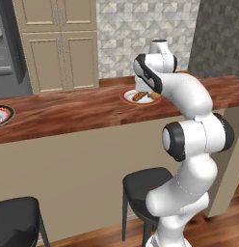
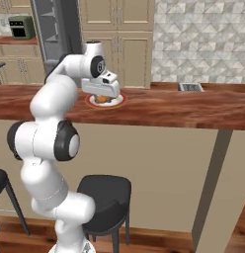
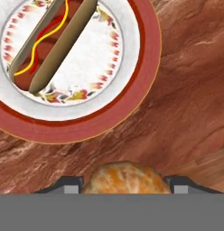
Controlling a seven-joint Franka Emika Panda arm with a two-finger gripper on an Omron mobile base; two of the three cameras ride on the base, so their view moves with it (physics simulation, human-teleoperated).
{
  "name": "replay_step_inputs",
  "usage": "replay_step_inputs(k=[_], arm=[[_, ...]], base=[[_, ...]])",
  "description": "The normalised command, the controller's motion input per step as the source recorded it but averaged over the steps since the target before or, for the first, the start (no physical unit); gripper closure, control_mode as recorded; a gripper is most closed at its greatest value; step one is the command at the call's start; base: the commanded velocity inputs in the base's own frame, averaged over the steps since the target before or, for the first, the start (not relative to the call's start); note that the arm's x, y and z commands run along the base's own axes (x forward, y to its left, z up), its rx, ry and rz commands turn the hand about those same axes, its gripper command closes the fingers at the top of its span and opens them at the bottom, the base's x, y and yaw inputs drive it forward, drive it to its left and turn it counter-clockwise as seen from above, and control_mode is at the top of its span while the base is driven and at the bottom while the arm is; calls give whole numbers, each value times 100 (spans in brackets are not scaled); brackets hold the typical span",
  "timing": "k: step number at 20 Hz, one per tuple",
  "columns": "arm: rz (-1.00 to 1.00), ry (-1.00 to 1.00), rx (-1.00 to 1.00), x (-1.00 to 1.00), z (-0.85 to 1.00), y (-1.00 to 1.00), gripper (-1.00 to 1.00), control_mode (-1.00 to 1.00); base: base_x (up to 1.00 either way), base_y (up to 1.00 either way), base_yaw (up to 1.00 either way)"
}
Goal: Pick up the pear and tangerine from the fridge and place one fruit on each plate on the dining counter.
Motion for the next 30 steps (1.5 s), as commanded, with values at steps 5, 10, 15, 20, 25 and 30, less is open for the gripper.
replay_step_inputs(k=[5,10,15,20,25,30], arm=[[0,0,0,38,-19,0,100,-100],[0,0,0,28,-14,0,100,-100],[0,0,0,14,-15,0,100,-100],[0,0,0,10,-17,0,100,-100],[0,-3,0,3,-17,0,-100,-100],[0,-8,0,-2,-8,0,-100,-100]], base=[[0,0,0],[0,0,0],[0,0,0],[0,0,0],[0,0,0],[0,0,0]])
